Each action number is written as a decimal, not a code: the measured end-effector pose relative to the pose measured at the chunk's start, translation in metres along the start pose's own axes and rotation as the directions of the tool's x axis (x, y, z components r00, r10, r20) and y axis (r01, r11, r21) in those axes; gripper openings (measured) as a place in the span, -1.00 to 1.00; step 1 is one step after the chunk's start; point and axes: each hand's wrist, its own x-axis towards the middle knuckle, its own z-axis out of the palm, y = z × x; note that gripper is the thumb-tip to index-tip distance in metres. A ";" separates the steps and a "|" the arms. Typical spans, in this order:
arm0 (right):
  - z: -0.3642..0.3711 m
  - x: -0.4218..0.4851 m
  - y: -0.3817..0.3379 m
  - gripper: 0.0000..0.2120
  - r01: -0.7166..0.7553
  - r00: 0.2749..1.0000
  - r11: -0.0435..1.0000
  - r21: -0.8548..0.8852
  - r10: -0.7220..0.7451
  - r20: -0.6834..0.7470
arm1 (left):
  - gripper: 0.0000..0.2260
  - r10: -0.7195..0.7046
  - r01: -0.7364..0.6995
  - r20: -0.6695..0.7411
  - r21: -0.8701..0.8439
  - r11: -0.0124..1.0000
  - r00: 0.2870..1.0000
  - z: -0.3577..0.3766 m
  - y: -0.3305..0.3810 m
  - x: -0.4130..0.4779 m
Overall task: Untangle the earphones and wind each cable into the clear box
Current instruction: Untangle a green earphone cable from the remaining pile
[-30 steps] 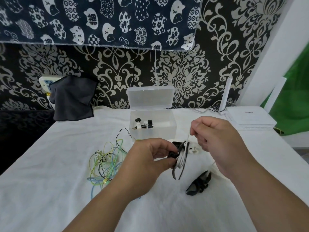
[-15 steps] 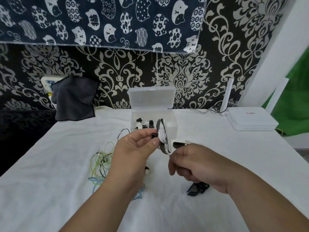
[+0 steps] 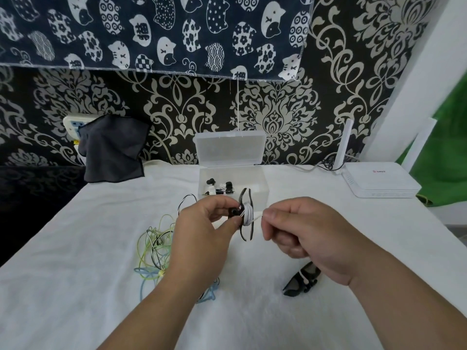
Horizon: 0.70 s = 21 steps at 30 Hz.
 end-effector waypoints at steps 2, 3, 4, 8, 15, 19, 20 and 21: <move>-0.001 0.000 -0.002 -0.61 0.028 0.998 0.998 0.064 -0.024 -0.057 | -0.76 0.009 -0.010 0.015 0.069 0.998 1.000 0.000 -0.002 0.000; -0.001 0.000 -0.003 -0.60 0.043 0.996 0.995 0.087 -0.036 -0.077 | -0.76 0.015 -0.018 0.029 0.105 0.994 0.999 0.000 -0.003 0.000; -0.002 0.000 -0.004 -0.60 0.060 0.994 0.993 0.106 -0.050 -0.096 | -0.75 0.023 -0.030 0.050 0.141 0.990 0.999 0.000 -0.004 0.000; -0.006 0.001 -0.006 -0.61 0.128 0.976 0.980 0.151 -0.098 -0.195 | -0.74 0.031 -0.073 0.163 0.255 0.964 0.986 0.001 -0.004 -0.003; -0.017 0.010 0.011 -0.66 0.102 0.891 0.990 -0.096 -0.134 -0.434 | -0.78 -0.007 -0.030 0.318 0.108 0.994 0.948 0.004 0.000 -0.008; -0.017 0.015 0.018 -0.62 -0.039 0.884 0.993 -0.111 -0.017 -0.466 | -0.73 -0.019 0.124 0.364 -0.268 0.955 0.931 0.005 0.005 -0.008; -0.015 0.015 0.020 -0.61 -0.087 0.905 0.988 -0.128 0.025 -0.425 | -0.73 -0.015 0.143 0.358 -0.336 0.931 0.934 0.005 0.005 -0.008; -0.012 0.015 0.021 -0.62 -0.132 0.929 0.980 -0.151 0.070 -0.362 | -0.74 -0.015 0.159 0.344 -0.396 0.905 0.939 0.005 0.006 -0.007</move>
